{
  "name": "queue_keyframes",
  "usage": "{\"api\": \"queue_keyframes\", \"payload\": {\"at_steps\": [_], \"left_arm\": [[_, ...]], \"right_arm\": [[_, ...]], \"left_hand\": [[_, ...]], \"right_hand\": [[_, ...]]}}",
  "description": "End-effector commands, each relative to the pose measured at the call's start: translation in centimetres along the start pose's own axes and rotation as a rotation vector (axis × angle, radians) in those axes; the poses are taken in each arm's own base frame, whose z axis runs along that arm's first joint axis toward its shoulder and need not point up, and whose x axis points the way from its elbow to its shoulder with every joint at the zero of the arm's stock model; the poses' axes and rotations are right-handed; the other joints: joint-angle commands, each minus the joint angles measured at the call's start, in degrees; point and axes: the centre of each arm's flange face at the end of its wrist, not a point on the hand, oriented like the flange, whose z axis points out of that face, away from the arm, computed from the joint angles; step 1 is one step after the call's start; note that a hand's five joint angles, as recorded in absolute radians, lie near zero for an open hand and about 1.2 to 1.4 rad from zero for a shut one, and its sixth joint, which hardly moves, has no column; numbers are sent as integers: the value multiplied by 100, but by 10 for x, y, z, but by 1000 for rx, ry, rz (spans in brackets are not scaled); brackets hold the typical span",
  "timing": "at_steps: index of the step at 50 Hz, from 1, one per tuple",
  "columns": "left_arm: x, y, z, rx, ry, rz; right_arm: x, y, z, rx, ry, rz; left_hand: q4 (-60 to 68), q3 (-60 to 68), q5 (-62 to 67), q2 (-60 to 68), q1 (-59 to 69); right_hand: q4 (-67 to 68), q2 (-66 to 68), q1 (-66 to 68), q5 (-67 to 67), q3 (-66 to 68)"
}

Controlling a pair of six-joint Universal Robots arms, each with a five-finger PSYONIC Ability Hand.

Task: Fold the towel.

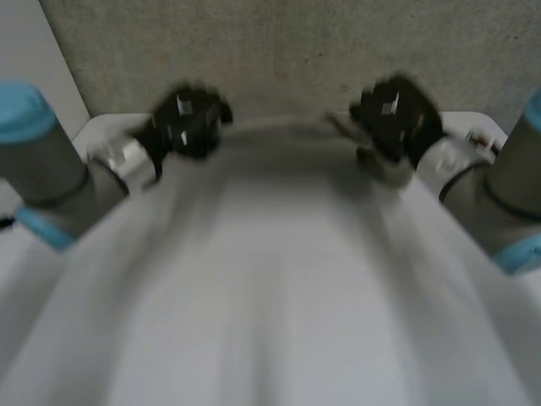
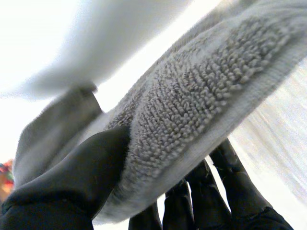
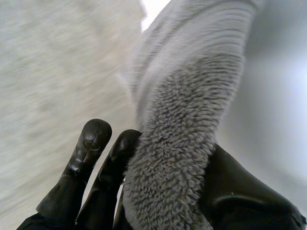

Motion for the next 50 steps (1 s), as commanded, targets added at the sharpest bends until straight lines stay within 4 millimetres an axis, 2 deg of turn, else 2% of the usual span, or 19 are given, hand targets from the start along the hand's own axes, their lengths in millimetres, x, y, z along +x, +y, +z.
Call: {"api": "queue_keyframes", "payload": {"at_steps": [1, 2, 3, 4, 5, 6, 7, 8, 9, 10, 13, 15, 18, 27, 32, 34, 41, 45, 50], "left_arm": [[49, 84, -45, -269, 103, 110], [53, 92, -53, -305, 115, 122], [53, 92, -53, -306, 115, 122], [53, 96, -60, -333, 121, 125], [53, 96, -60, -333, 121, 125], [52, 96, -65, -349, 120, 117], [49, 94, -67, -358, 112, 109], [49, 94, -67, -358, 112, 109], [44, 89, -69, -357, 101, 107], [39, 85, -71, -356, 89, 109], [34, 81, -72, -349, 77, 114], [28, 69, -72, -328, 54, 118], [26, 56, -73, -304, 36, 97], [34, 44, -79, -287, 33, 30], [44, 45, -80, -294, 55, 19], [48, 46, -80, -295, 66, 17], [45, 48, -82, -303, 56, 10], [43, 50, -81, -302, 52, 9], [40, 49, -78, -296, 46, 15]], "right_arm": [[-57, 56, -23, -195, -155, 6], [-65, 60, -28, -219, -178, 15], [-65, 60, -28, -219, -179, 15], [-70, 63, -34, -243, -202, 26], [-70, 63, -34, -244, -202, 26], [-72, 63, -38, -263, -217, 35], [-71, 62, -41, -278, -227, 44], [-71, 62, -42, -278, -227, 44], [-68, 58, -44, -292, -227, 52], [-62, 52, -47, -302, -213, 67], [-54, 45, -50, -308, -190, 88], [-43, 32, -53, -301, -149, 137], [-37, 27, -56, -309, -132, 176], [-45, 23, -65, -365, -170, 314], [-54, 31, -65, -399, -185, 404], [-63, 40, -66, -434, -204, 441], [-77, 58, -81, -520, -247, 469], [-73, 67, -91, -556, -244, 504], [-74, 58, -101, -534, -263, 521]], "left_hand": [[247, 306, 371, 287, 582], [247, 306, 371, 287, 582], [247, 306, 371, 287, 582], [247, 306, 371, 287, 582], [247, 306, 371, 287, 582], [247, 306, 371, 287, 582], [247, 306, 371, 287, 582], [247, 306, 371, 287, 582], [247, 306, 371, 287, 582], [247, 306, 371, 287, 582], [247, 306, 371, 287, 582], [247, 306, 371, 287, 582], [247, 306, 371, 287, 582], [247, 306, 371, 287, 582], [247, 306, 371, 287, 582], [247, 306, 371, 287, 582], [247, 306, 371, 287, 582], [247, 306, 371, 287, 582], [247, 306, 371, 287, 582]], "right_hand": [[-863, -742, -733, -835, -802], [-2085, -1964, -1955, -2057, -2024], [-2098, -1976, -1967, -2069, -2036], [-3330, -3209, -3200, -3302, -3268], [-3342, -3221, -3212, -3314, -3281], [-4342, -4220, -4211, -4314, -4280], [-5318, -5196, -5187, -5289, -5256], [-5327, -5206, -5197, -5299, -5266], [-6293, -6172, -6163, -6265, -6232], [-6682, -6560, -6551, -6653, -6620], [-6682, -6560, -6551, -6653, -6620], [-6682, -6560, -6551, -6653, -6620], [-6640, -6519, -6509, -6612, -6578], [-6354, -6232, -6223, -6325, -6292], [-6152, -6030, -6021, -6124, -6090], [-5633, -5512, -5502, -5605, -5571], [-5344, -5223, -5214, -5316, -5282], [-5344, -5223, -5214, -5316, -5282], [-5378, -5256, -5247, -5350, -5316]]}}
